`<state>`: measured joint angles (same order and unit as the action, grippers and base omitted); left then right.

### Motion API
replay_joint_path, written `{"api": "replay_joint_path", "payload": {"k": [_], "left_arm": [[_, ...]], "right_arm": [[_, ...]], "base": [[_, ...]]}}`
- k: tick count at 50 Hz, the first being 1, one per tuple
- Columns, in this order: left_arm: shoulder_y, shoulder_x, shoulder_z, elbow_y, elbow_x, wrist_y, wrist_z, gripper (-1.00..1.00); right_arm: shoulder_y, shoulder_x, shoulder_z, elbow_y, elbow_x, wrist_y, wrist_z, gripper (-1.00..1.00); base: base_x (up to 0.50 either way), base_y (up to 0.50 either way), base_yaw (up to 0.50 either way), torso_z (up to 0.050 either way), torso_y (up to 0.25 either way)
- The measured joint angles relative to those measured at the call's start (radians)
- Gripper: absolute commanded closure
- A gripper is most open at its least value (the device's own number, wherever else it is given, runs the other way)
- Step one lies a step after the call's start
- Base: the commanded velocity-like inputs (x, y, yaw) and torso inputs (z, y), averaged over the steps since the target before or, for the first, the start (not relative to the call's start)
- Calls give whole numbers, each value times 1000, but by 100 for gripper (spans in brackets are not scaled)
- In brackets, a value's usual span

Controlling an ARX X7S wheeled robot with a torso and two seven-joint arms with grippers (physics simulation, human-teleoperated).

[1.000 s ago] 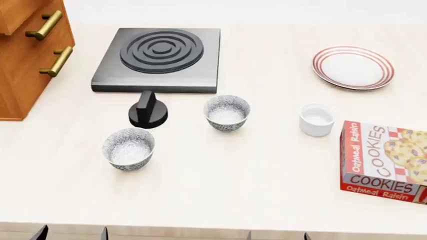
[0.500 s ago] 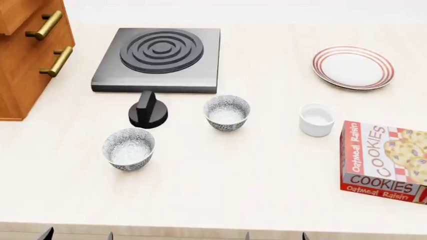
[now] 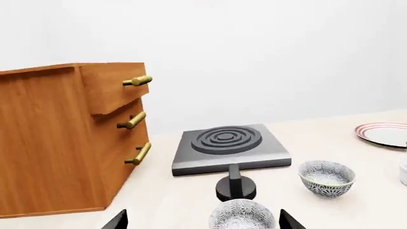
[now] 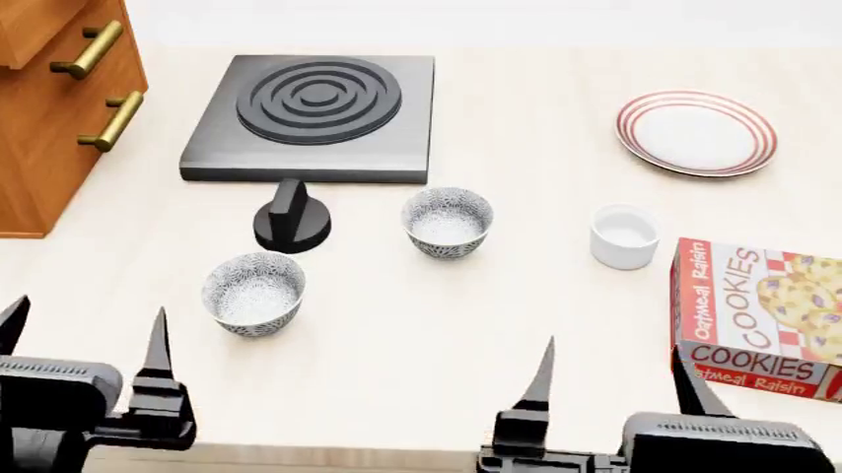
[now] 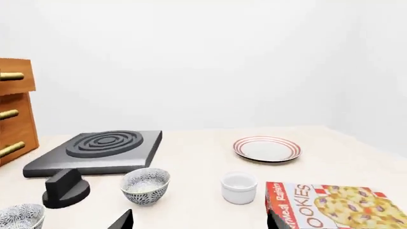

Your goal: Pick the akita bowl next to the ramekin and place it on the plate.

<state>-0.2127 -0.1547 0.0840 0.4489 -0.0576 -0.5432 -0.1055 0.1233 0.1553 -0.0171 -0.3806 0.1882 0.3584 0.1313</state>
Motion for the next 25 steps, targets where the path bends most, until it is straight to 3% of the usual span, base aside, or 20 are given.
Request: {"api": "replay_joint_path", "payload": {"k": [6, 12, 25], "left_arm": [[-188, -58, -39, 102, -27, -249, 20, -100], [-314, -132, -82, 99, -33, -384, 40, -100], [-267, -239, -176, -12, -28, -387, 77, -100]], "right_arm": [[145, 74, 66, -122, 65, 237, 20, -100], [261, 178, 109, -175, 109, 411, -1, -100], [233, 279, 240, -167, 165, 496, -77, -100]], "base": [[0, 0, 0, 0, 0], [0, 0, 0, 0, 0], [0, 0, 0, 0, 0]]}}
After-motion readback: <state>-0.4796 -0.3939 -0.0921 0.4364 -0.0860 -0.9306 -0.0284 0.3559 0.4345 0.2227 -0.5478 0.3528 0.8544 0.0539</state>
